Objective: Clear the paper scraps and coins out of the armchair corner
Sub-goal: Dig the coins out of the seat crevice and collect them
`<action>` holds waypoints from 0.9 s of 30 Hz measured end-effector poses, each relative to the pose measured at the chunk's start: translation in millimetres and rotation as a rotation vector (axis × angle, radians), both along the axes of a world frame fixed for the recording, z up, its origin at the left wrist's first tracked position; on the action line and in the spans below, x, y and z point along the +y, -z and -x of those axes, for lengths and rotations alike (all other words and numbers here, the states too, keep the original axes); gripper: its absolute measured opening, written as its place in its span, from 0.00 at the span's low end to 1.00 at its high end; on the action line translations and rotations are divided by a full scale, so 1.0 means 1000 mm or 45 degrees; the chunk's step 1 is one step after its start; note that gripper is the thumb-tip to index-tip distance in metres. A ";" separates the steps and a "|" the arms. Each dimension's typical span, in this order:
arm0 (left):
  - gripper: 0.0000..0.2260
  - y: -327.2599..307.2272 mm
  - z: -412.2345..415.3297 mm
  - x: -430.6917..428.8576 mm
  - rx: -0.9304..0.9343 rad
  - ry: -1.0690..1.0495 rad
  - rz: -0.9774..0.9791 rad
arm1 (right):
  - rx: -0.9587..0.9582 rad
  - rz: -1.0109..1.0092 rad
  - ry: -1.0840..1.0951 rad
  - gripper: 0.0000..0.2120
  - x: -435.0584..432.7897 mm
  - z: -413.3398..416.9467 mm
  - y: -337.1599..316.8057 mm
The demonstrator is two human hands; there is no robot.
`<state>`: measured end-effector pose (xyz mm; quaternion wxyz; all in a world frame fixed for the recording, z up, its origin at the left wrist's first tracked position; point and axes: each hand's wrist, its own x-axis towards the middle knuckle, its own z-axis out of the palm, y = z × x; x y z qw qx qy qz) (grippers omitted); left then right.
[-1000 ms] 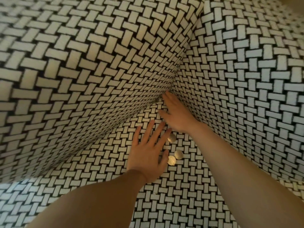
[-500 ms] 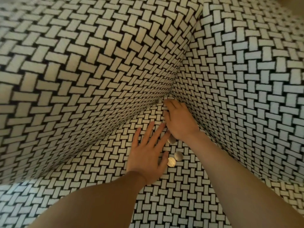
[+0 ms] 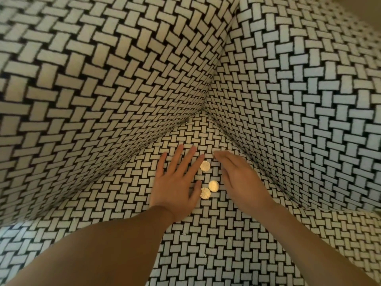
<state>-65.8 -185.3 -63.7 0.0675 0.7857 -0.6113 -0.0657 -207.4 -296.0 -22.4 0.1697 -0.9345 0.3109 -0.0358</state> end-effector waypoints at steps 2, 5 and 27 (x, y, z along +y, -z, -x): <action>0.27 0.000 0.000 0.000 -0.008 0.001 -0.004 | 0.024 0.048 -0.018 0.19 0.007 0.008 -0.002; 0.27 0.000 0.000 -0.001 -0.015 0.002 -0.005 | 0.032 0.089 -0.030 0.17 0.015 0.015 -0.007; 0.25 -0.001 0.000 -0.001 0.015 0.007 0.027 | 0.017 -0.392 -0.001 0.25 -0.046 -0.108 -0.001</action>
